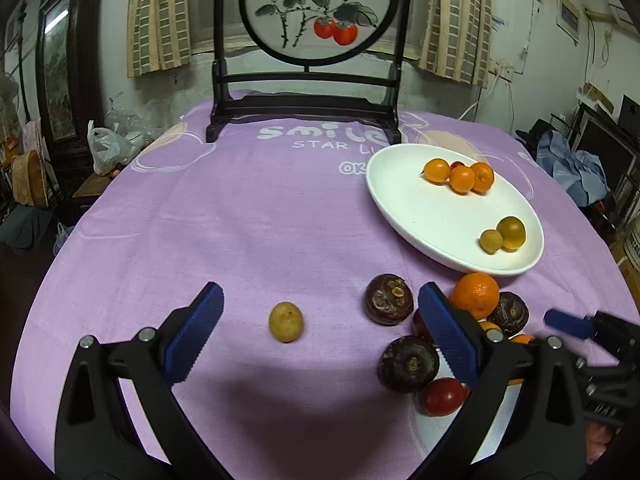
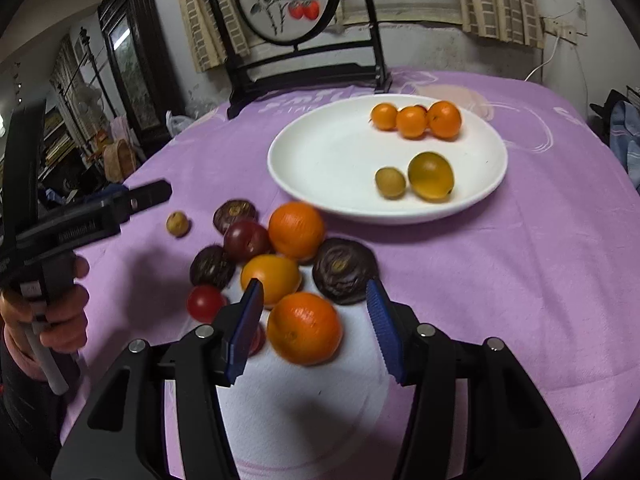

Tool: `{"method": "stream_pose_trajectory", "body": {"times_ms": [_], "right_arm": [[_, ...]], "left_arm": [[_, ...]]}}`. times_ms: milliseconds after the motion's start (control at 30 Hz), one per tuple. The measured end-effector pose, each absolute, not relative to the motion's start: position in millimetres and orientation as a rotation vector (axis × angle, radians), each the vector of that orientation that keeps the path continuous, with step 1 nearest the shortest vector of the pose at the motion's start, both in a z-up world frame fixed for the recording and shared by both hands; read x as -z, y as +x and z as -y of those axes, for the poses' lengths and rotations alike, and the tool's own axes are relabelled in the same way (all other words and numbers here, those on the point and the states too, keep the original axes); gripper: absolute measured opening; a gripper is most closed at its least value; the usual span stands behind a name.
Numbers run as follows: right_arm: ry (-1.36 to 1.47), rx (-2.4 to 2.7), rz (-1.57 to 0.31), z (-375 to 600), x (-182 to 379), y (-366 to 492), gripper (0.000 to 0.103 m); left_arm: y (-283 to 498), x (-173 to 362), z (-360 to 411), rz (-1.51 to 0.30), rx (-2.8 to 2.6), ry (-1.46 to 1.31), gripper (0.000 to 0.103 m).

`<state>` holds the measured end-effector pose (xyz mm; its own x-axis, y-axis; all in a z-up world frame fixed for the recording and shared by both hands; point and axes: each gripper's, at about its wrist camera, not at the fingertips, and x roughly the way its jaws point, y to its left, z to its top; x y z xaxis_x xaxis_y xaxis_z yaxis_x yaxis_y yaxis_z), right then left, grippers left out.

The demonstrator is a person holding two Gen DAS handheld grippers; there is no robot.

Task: Organize fruits
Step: 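Carry both fruits over the white plate and open both grippers to release them, then grasp a tangerine with the right gripper while the left gripper grasps a red cherry tomato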

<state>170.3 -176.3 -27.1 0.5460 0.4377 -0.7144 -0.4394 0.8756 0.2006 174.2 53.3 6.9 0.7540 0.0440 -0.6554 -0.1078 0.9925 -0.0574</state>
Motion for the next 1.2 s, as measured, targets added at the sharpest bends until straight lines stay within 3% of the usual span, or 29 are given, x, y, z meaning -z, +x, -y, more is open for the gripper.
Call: {"method": "stream_pose_trajectory", "body": {"times_ms": [500, 800, 1033, 1200], "right_arm": [[-0.068, -0.540, -0.911, 165, 40, 167, 0.054], [-0.076, -0.542, -0.932, 163, 45, 171, 0.045], [0.008, -0.538, -0.908, 179, 34, 174, 0.044], [0.044, -0.510, -0.897, 190, 29, 177, 0.044]], "left_arm": [[164, -11, -51, -0.685, -0.098, -0.053, 0.099], [159, -15, -51, -0.669, -0.099, -0.041, 0.099], [158, -5, -41, -0.770, 0.061, -0.019, 0.098], [143, 3, -19, -0.822, 0.303, 0.045, 0.070]]}}
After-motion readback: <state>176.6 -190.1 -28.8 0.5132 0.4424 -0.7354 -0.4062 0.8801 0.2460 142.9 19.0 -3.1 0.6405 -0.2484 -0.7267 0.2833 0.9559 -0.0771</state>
